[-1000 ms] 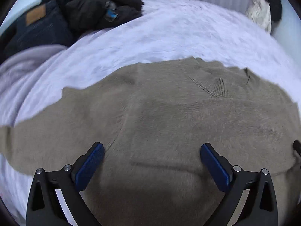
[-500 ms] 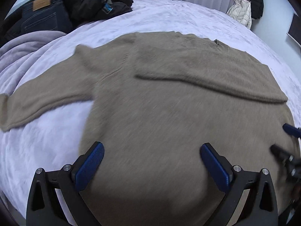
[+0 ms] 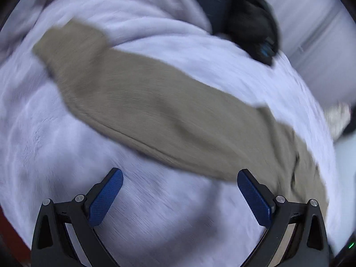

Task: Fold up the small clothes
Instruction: 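Grasp the other sleeve cuff with the left gripper and lift it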

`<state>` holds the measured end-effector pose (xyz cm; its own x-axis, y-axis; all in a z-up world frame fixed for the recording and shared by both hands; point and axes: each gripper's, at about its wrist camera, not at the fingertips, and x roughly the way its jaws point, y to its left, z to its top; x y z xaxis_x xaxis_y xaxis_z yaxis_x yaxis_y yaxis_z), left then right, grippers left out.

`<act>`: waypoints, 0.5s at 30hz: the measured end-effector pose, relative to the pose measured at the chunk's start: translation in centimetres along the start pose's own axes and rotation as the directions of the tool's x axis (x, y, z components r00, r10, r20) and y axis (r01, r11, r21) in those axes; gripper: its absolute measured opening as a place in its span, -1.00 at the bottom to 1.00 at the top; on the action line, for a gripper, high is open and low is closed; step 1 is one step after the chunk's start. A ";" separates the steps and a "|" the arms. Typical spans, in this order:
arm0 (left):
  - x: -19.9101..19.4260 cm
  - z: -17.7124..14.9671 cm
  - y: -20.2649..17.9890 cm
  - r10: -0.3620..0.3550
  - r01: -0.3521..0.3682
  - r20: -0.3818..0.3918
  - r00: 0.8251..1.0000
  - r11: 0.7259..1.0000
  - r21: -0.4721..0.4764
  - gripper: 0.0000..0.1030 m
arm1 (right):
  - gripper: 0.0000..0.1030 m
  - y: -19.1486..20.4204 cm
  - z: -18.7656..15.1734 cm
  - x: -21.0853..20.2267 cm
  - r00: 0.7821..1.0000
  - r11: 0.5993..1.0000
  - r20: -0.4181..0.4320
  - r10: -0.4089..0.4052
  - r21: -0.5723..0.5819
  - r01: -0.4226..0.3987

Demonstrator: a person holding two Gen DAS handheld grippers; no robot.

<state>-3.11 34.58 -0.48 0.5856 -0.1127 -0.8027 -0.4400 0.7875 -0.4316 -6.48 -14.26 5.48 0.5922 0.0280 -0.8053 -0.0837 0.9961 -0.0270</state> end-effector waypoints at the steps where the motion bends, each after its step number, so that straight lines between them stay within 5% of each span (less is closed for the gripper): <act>1: 0.3 0.9 1.6 -0.043 0.044 0.007 0.999 0.997 -0.058 1.00 | 0.75 0.7 0.4 1.0 1.000 1.000 -0.002 -0.004 -0.008 0.004; 4: 0.2 3.3 4.7 -0.085 0.095 0.070 0.994 0.983 -0.159 1.00 | 0.81 3.2 0.1 4.8 0.996 0.996 -0.068 -0.052 -0.073 0.047; 6: 0.3 5.1 6.3 -0.063 0.086 0.118 0.991 0.976 -0.201 1.00 | 0.85 3.6 -0.2 4.8 0.996 0.993 -0.022 -0.082 -0.091 0.080; 12: 1.9 9.3 8.4 -0.061 0.092 0.138 0.989 0.968 -0.234 0.94 | 0.86 2.4 -0.1 4.6 0.999 0.999 -0.035 -0.027 -0.045 0.025; 13: 1.5 9.6 8.1 -0.067 0.098 0.145 0.987 0.971 -0.217 0.42 | 0.86 2.7 0.1 4.4 0.998 0.998 -0.047 -0.045 -0.049 0.042; 14: 1.2 9.8 7.8 -0.087 0.113 0.142 0.986 0.976 -0.187 -0.40 | 0.86 3.1 0.4 4.1 0.996 0.997 -0.064 -0.062 -0.051 0.058; 15: 1.1 9.8 7.6 -0.097 0.118 0.129 0.987 0.979 -0.167 -0.62 | 0.86 3.5 0.8 3.8 0.996 0.998 -0.072 -0.047 -0.047 0.044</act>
<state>0.91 46.38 -0.58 0.7087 -0.1095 -0.6970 -0.4750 0.6564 -0.5861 -3.89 -10.61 2.79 0.5363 -0.0254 -0.8437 -0.0952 0.9913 -0.0904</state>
